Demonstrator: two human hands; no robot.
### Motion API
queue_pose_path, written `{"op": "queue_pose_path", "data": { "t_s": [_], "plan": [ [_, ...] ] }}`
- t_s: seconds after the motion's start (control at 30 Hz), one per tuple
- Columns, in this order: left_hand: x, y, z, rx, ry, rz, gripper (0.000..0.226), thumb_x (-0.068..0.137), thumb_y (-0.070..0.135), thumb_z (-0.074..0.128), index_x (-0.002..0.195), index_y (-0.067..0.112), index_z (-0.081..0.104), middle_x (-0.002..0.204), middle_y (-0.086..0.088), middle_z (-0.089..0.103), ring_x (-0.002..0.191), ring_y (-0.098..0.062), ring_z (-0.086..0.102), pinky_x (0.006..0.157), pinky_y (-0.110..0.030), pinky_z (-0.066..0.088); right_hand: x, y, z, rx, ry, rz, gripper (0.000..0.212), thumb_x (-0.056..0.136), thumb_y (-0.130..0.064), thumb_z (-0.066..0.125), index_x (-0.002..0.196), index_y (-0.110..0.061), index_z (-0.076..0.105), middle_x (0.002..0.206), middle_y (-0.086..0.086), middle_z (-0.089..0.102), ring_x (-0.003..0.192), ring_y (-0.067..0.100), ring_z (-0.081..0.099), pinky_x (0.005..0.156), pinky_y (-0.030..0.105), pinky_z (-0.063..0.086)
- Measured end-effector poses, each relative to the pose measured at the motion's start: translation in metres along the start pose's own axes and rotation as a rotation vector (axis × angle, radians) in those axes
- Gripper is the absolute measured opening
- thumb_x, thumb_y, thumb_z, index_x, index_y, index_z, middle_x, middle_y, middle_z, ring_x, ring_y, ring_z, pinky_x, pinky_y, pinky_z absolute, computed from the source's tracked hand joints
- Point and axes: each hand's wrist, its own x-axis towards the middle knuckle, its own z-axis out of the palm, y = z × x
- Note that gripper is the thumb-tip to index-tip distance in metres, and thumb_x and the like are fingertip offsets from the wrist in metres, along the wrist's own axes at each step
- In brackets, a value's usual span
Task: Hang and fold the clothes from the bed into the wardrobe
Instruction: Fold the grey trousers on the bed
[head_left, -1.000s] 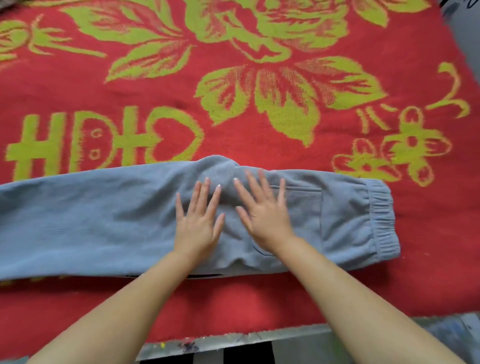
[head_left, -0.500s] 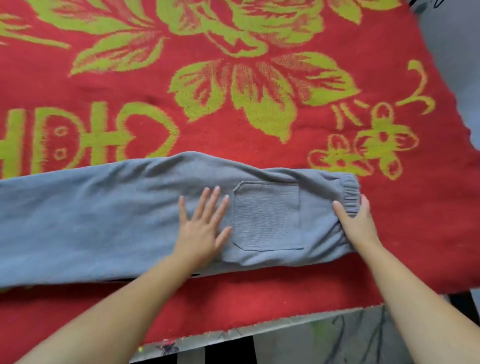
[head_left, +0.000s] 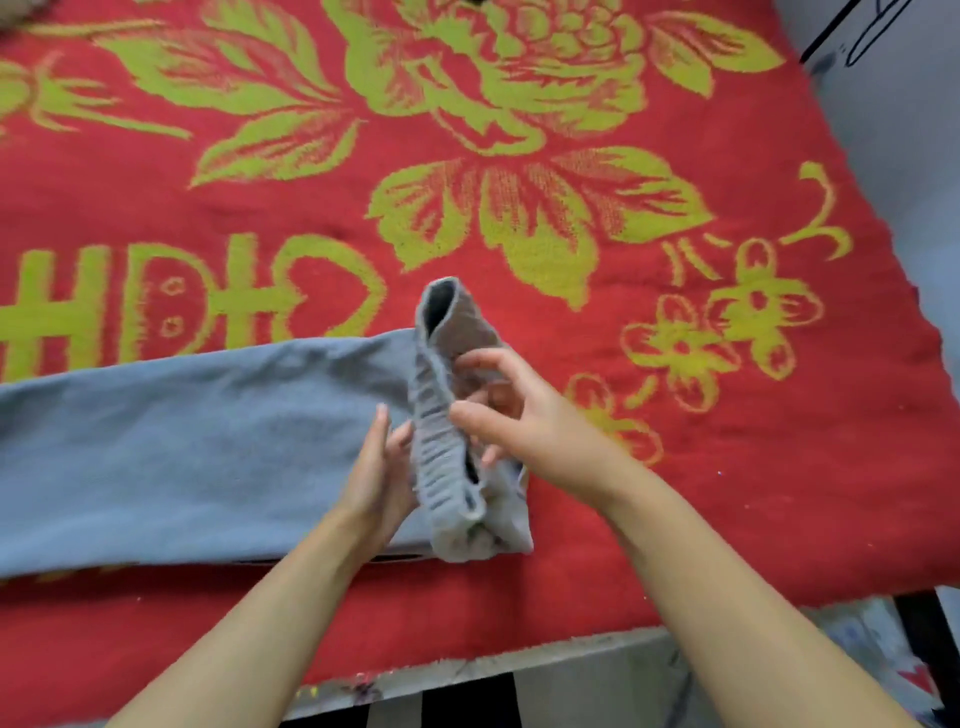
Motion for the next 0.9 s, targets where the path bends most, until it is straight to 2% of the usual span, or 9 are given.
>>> {"op": "queue_pose_path", "data": {
  "t_s": [0.13,0.27,0.33,0.4,0.5,0.63,0.73,0.83,0.9],
  "plan": [
    [-0.020,0.042,-0.068,-0.050,0.328,0.114,0.055,0.101,0.048,0.024,0.130,0.011,0.053,0.115,-0.007,0.064,0.109,-0.022,0.059,0.091,-0.033,0.049,0.032,0.031,0.017,-0.259,0.267,0.123,0.026,0.097,-0.024,0.053,0.123,-0.021,0.057,0.109,0.006,0.066,0.105,0.022,0.062,0.090,0.032,0.044],
    [-0.025,0.046,-0.108,0.841,0.737,0.412,0.049,0.105,0.026,0.031,0.150,0.011,0.022,0.158,-0.004,0.019,0.146,-0.016,0.015,0.119,-0.033,0.005,0.045,0.081,0.036,-0.711,0.337,0.114,0.052,0.101,-0.031,0.041,0.150,-0.019,0.027,0.159,0.002,0.019,0.148,0.023,0.010,0.117,0.040,0.009],
    [-0.016,0.032,-0.094,1.340,0.626,0.605,0.058,0.099,0.037,0.034,0.151,0.019,0.017,0.159,0.003,0.006,0.147,-0.013,0.003,0.116,-0.044,-0.008,0.050,0.102,0.060,-0.986,0.286,0.099,0.062,0.100,-0.044,0.035,0.151,-0.033,0.001,0.157,-0.007,-0.015,0.145,0.020,-0.021,0.114,0.056,-0.007],
    [0.004,0.009,-0.078,1.705,0.452,0.709,0.062,0.092,0.045,0.033,0.150,0.024,0.024,0.158,-0.001,0.012,0.147,-0.019,0.007,0.113,-0.059,-0.001,0.057,0.120,0.074,-1.155,0.259,0.107,0.064,0.099,-0.050,0.032,0.146,-0.037,-0.010,0.153,-0.007,-0.025,0.139,0.021,-0.033,0.109,0.062,-0.011],
    [0.035,-0.012,-0.080,1.928,0.436,0.504,0.062,0.095,0.052,0.026,0.151,0.034,0.007,0.158,0.004,-0.009,0.144,-0.023,-0.017,0.108,-0.069,-0.002,0.071,0.138,0.066,-1.233,0.231,0.108,0.065,0.098,-0.054,0.026,0.141,-0.042,-0.020,0.151,-0.010,-0.031,0.136,0.016,-0.038,0.110,0.066,-0.006],
    [0.044,-0.023,-0.095,1.899,0.445,0.447,0.063,0.093,0.054,0.018,0.144,0.038,-0.015,0.153,0.010,-0.026,0.139,-0.020,-0.032,0.106,-0.068,-0.009,0.066,0.141,0.057,-0.933,0.409,0.107,0.077,0.095,-0.050,0.042,0.151,-0.032,-0.008,0.159,-0.007,-0.015,0.147,0.014,-0.015,0.116,0.046,-0.004],
    [0.032,-0.023,-0.097,1.693,0.465,0.315,0.066,0.096,0.054,0.026,0.139,0.043,-0.023,0.149,0.013,-0.036,0.136,-0.012,-0.037,0.111,-0.061,-0.008,0.057,0.114,0.063,-0.115,0.661,0.360,0.059,0.093,-0.040,0.056,0.143,-0.013,0.039,0.145,0.012,0.044,0.133,0.024,0.043,0.110,0.033,0.036],
    [0.014,-0.020,-0.108,1.436,0.400,0.220,0.064,0.100,0.044,0.032,0.147,0.039,-0.011,0.158,0.009,-0.019,0.145,-0.009,-0.019,0.115,-0.052,-0.007,0.053,0.072,0.062,0.053,0.512,0.429,0.009,0.091,-0.021,0.063,0.099,-0.017,0.064,0.103,0.004,0.071,0.087,0.010,0.067,0.066,0.018,0.053],
    [0.005,-0.006,-0.112,1.124,0.293,0.203,0.057,0.103,0.036,0.030,0.152,0.031,0.001,0.160,0.009,-0.007,0.146,-0.008,-0.007,0.117,-0.046,-0.006,0.054,0.032,0.065,0.142,0.383,0.372,0.018,0.089,-0.017,0.064,0.106,-0.014,0.063,0.102,0.005,0.072,0.081,0.010,0.068,0.064,0.021,0.053]
  ]
}}
